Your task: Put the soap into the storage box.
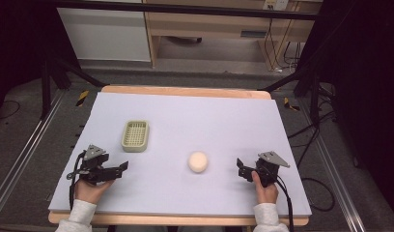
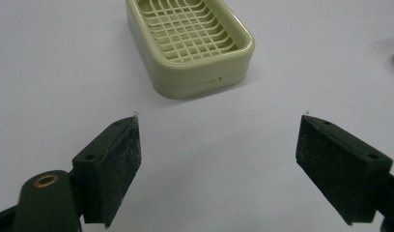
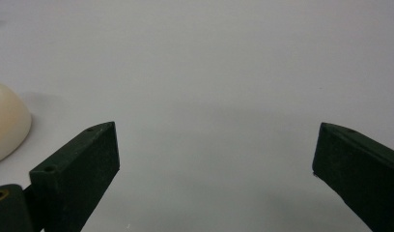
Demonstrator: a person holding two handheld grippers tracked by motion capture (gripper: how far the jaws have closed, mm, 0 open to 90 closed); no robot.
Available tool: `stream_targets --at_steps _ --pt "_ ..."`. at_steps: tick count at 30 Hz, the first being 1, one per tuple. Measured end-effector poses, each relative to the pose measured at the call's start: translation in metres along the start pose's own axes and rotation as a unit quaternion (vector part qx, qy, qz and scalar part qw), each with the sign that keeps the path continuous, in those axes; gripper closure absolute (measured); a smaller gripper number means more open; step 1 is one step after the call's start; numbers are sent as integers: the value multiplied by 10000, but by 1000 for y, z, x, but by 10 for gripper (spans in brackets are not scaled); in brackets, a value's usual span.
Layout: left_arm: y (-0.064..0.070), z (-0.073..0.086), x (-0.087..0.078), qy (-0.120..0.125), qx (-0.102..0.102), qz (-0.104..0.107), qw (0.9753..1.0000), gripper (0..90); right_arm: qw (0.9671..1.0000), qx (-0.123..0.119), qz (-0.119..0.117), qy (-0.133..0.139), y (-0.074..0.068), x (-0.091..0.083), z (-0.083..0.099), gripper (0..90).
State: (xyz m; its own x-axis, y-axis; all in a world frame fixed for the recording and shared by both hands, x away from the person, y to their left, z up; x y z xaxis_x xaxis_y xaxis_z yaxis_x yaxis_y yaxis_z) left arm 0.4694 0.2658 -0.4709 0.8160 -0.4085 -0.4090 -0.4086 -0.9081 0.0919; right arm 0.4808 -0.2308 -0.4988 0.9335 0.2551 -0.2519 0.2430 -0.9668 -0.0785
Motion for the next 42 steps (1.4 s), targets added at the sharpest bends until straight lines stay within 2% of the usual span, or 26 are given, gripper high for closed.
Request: stream_targets --at_steps 21,42 --pt "14 -8 0 79 128 160 9998 149 10000 30 30 68 2 -1 -1 31" --pt "32 -14 5 100 258 326 9991 141 10000 39 13 5 2 0 0 31"
Point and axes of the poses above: each handheld gripper's, and its own axes: x roughly forward along the jaws, z roughly out of its underside, y roughly to its right, the point moved 3 cm from there along x, roughly forward along the jaws, and after that the axes turned 14 degrees about y, right-handed, at the moved point
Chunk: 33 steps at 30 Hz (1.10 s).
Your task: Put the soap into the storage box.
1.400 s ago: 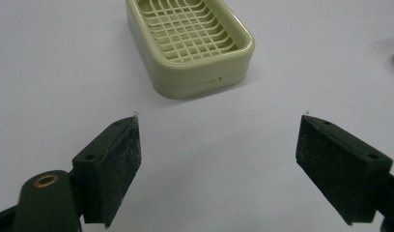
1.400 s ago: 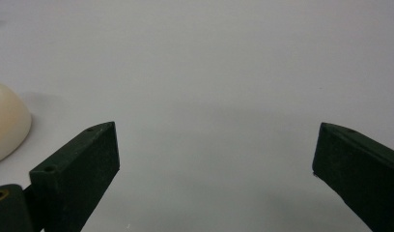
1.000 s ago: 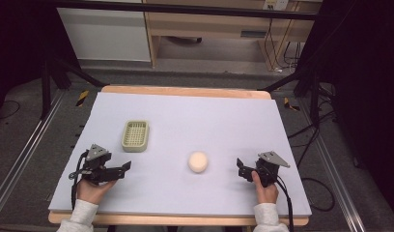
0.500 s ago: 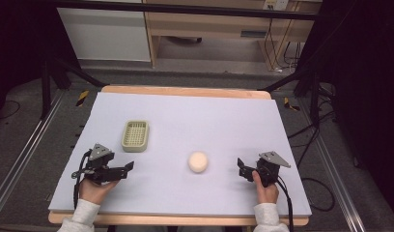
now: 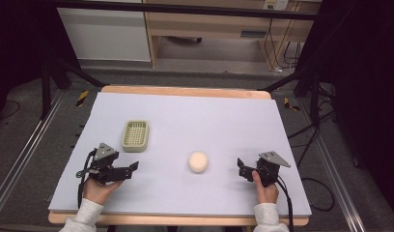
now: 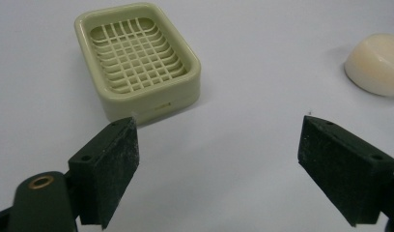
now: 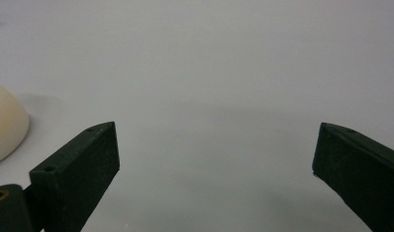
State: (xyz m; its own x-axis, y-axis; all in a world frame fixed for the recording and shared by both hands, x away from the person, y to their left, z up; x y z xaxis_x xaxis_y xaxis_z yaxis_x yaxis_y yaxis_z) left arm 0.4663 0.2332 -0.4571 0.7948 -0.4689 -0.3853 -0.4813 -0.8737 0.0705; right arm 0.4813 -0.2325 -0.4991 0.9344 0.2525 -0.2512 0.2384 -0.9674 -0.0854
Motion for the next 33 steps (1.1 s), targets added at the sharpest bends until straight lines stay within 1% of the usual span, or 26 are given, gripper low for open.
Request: stream_targets --at_steps 4,6,9,10,18,23,27,28,30,31,33 --pt "3 -1 2 -1 -7 32 10000 140 10000 -6 -3 -5 0 0 0 31" --pt "4 -1 4 -28 31 47 10000 140 10000 -2 -4 -1 0 0 0 31" --pt "6 -2 5 -29 12 77 10000 141 10000 -7 -4 -6 0 0 0 31" --pt "7 -2 6 -37 45 96 9999 141 10000 -9 -3 -8 0 0 0 31" --pt "11 -3 8 -76 105 106 9999 140 10000 -54 8 -7 -1 0 0 31" --pt "14 -7 8 -30 135 141 9998 140 10000 -78 18 -4 -1 0 0 31" --pt "16 -11 11 -45 154 151 9998 139 10000 -79 29 -10 0 0 1 31" --pt "16 -12 11 -69 185 150 9997 139 10000 -77 29 -6 0 0 1 31" --pt "17 -13 12 -47 184 154 9997 139 10000 -71 27 -8 -1 0 1 31" --pt "18 -14 12 -73 222 166 9996 139 10000 -73 31 -10 0 0 1 31" --pt "21 -16 14 -62 236 188 9995 138 10000 -69 31 -11 0 0 1 31"
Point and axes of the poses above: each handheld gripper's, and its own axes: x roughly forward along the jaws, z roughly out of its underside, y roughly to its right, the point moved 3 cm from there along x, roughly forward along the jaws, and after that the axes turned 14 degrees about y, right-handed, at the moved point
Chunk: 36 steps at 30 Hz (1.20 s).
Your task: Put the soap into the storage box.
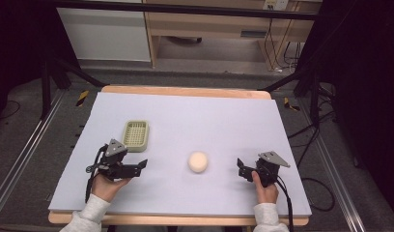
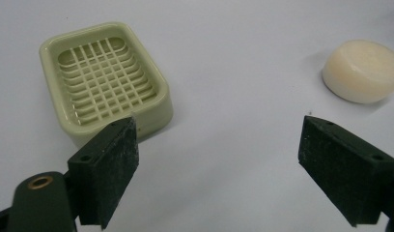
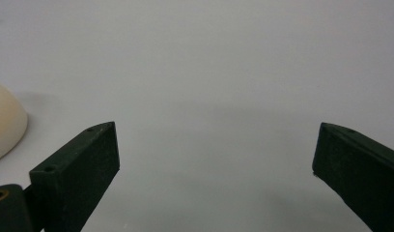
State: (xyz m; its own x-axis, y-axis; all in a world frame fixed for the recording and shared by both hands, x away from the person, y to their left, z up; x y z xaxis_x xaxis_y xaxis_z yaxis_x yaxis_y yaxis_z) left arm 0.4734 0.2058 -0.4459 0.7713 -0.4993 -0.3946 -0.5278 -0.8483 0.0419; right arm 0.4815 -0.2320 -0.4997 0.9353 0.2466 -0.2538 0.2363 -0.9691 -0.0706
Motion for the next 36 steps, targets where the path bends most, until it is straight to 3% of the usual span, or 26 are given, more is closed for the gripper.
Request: stream_targets --at_steps 24,36 --pt "24 -13 19 22 144 199 9997 137 10000 51 7 19 0 0 0 31" --pt "43 -23 32 21 264 375 9989 136 10000 74 6 40 1 -1 0 31"
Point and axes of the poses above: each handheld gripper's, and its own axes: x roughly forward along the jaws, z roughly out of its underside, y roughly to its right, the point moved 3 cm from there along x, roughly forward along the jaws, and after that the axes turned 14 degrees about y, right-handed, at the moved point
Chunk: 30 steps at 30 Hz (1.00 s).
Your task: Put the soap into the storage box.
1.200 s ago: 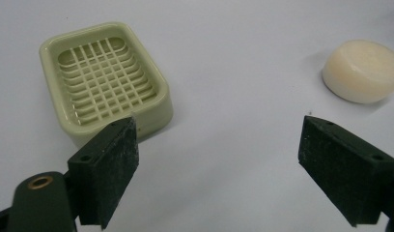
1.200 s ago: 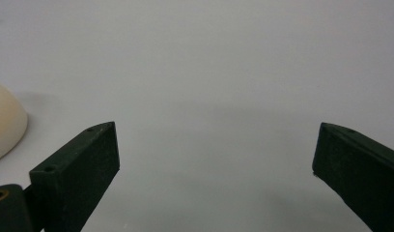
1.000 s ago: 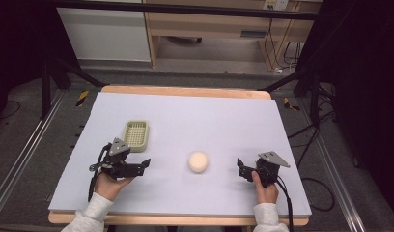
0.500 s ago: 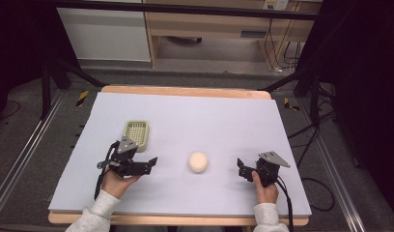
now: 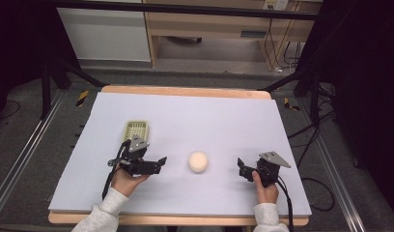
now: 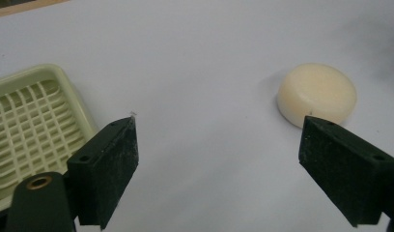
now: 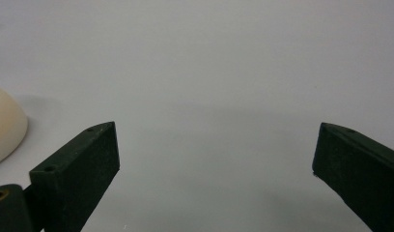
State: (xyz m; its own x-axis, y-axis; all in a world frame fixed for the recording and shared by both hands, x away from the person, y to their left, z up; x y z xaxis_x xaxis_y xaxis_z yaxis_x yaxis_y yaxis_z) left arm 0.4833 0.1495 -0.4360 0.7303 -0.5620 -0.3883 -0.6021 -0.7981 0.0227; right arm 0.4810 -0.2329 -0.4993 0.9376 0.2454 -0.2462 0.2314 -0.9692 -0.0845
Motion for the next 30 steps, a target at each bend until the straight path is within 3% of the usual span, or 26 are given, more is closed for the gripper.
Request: stream_targets --at_steps 30 --pt "32 -15 31 -14 70 325 9994 137 10000 18 -10 3 0 0 0 31"
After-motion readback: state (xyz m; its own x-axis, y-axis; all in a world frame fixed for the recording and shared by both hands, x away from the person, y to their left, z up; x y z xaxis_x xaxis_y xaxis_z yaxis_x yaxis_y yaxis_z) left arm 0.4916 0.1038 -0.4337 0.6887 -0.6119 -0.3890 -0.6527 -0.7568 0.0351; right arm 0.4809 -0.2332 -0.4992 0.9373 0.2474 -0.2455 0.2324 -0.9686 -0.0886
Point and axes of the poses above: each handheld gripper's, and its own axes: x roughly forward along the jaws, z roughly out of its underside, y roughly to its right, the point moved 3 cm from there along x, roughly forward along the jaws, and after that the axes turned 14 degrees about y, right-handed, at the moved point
